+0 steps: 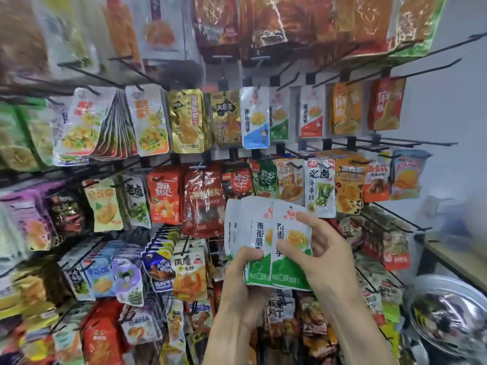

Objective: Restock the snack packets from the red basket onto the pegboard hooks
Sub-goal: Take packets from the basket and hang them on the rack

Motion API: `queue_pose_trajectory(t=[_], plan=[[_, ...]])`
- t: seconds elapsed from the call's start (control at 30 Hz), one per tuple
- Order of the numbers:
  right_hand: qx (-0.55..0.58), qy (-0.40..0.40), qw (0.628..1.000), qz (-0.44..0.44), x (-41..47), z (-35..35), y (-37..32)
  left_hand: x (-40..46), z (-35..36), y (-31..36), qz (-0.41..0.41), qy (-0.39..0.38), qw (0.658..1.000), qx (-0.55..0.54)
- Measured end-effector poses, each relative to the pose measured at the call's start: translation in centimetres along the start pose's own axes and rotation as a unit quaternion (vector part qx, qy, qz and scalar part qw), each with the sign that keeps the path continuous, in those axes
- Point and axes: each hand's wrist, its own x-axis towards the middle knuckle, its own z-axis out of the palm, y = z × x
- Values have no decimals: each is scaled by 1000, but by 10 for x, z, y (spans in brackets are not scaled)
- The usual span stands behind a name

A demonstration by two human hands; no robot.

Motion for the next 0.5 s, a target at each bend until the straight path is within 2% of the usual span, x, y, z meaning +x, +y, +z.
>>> queue_pose_trajectory(t=[0.1,0.2,0.4,0.5], plan=[[-1,3,999,-39,13,12,-10,6,6,21,20,-16,1000,1],[1,1,998,-62,29,20,-22,7,18,44,48,-54,996,48],[-27,-7,994,-107,54,30,-51,14,49,70,85,-46,994,47],[-18,-7,992,-122,57,27,-64,14,59,77,84,-70,992,62]])
